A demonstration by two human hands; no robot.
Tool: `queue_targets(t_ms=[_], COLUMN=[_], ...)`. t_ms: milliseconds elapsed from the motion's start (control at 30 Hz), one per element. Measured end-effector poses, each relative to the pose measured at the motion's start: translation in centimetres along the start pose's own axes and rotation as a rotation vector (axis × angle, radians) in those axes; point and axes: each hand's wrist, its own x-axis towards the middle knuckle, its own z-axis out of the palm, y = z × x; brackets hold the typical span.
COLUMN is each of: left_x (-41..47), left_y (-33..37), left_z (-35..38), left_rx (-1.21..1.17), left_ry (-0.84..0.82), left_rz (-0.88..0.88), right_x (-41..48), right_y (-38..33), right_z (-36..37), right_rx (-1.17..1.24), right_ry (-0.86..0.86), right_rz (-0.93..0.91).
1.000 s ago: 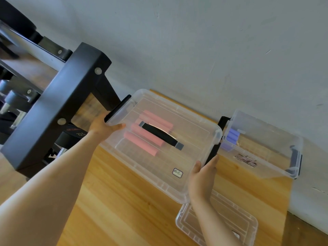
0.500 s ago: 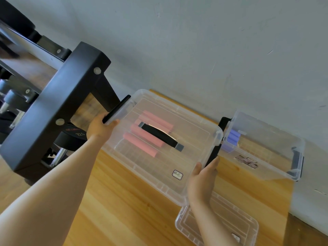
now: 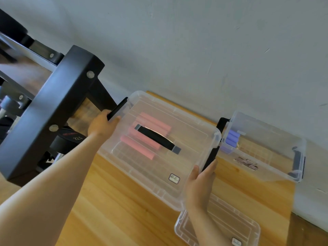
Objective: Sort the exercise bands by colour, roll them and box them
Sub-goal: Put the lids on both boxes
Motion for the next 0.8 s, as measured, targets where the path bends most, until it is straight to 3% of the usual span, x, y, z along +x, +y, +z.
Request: queue_targets(t_ms=[133, 333, 433, 500, 667, 800], left_x=[2.6, 2.8, 3.7, 3.7, -0.3, -5.3], left_y=[2.4, 2.1, 1.6, 1.4, 1.6, 2.6], left_z=[0.7, 2.3, 1.5, 1.1, 2.0, 2.3], left_rx=[-0.060, -0.091, -0.063, -0.007, 0.346, 0.094], left_ry=[-0.053, 0.089, -0.044, -0.129, -0.070, -0.097], left_rz=[0.025, -0.010, -0.035, -0.032, 0.088, 0.106], right_x=[0.1, 0.2, 0.3, 0.1, 0.2, 0.2], right_y=[0.2, 0.2, 0.1, 0.0, -0.2, -0.7], right_z=[-0.1, -0.1, -0.1, -0.1, -0.4, -1.5], right_rx=[0.014, 0.015, 0.007, 0.010, -0.016, -0.012], right_ry=[-0.007, -0.013, -0.024, -0.029, -0.058, -0.150], right_rz=[0.001, -0.008, -0.003, -0.004, -0.008, -0.017])
